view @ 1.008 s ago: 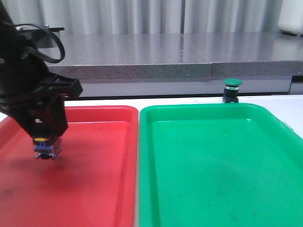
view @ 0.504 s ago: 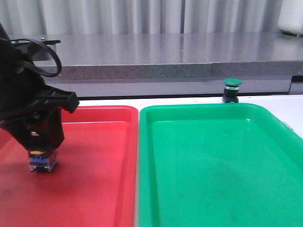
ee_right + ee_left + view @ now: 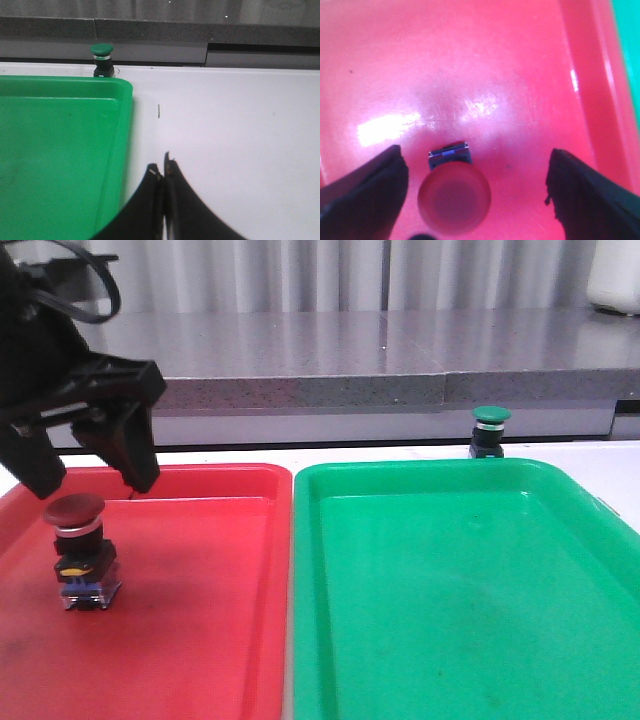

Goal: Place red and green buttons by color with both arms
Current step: 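Open the left gripper and raise it away from the button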

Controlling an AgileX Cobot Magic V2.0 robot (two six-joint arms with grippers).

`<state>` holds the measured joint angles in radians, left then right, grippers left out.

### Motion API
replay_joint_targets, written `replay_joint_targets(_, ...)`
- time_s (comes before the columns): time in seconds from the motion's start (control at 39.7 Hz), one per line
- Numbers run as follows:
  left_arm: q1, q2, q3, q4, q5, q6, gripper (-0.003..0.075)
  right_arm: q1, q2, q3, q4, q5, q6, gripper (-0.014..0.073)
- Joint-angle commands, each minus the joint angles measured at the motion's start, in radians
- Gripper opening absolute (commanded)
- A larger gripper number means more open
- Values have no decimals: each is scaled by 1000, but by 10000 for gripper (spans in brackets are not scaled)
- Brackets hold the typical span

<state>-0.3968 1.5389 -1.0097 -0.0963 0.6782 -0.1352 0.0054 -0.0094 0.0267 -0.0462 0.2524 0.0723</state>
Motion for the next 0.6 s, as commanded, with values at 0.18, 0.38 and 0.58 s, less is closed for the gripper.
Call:
replay_joint_targets(0.18,-9,-169,-25,60,46,-6,150,-6,-17,-6,0,-76,-4,-123)
replay_joint_targets(0.38,45,-240,-22,73,64,-13,-20,-6,-17,-6,0,-76,-4,-123)
replay_joint_targets(0.58,156,-402,101,74,-10,-41,-20,-6,-17,-6,0,-76,-4,-123)
